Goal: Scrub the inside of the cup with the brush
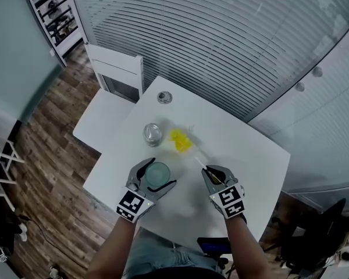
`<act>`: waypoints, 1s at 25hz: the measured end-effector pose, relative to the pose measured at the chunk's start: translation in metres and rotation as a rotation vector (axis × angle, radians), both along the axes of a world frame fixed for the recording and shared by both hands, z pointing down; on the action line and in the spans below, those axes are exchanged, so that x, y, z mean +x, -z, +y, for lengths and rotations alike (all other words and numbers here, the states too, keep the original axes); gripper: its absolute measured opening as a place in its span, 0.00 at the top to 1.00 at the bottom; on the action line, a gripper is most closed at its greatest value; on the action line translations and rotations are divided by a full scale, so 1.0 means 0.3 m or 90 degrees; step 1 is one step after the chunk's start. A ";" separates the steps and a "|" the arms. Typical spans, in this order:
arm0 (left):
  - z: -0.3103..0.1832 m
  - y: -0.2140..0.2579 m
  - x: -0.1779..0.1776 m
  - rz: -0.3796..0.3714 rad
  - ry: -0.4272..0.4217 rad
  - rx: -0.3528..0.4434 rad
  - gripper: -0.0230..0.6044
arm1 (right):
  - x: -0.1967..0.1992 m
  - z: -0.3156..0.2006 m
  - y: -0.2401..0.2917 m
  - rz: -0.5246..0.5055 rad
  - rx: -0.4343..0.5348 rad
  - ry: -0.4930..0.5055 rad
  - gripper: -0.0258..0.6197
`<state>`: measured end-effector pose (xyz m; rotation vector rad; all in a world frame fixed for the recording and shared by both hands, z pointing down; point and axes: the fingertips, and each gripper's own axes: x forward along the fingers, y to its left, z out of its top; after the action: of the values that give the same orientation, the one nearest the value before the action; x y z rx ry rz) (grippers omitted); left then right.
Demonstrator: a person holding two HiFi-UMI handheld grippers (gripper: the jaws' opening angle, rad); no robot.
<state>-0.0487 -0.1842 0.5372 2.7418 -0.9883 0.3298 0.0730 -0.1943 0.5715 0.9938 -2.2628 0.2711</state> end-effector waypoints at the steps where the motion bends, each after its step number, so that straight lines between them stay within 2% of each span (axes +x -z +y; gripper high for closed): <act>1: 0.005 0.003 -0.001 -0.002 -0.002 0.000 0.29 | 0.010 0.009 0.009 0.002 0.001 0.006 0.91; 11: 0.038 0.014 -0.014 -0.049 -0.008 0.002 0.29 | 0.063 0.084 0.103 0.032 0.027 0.068 0.91; 25: 0.074 0.054 -0.055 -0.130 0.006 0.005 0.30 | 0.048 0.229 0.255 0.022 0.063 0.147 0.91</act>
<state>-0.0653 -0.1620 0.5208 2.7512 -1.0519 0.6160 0.0873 -0.1257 0.4950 0.7702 -2.3515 0.0428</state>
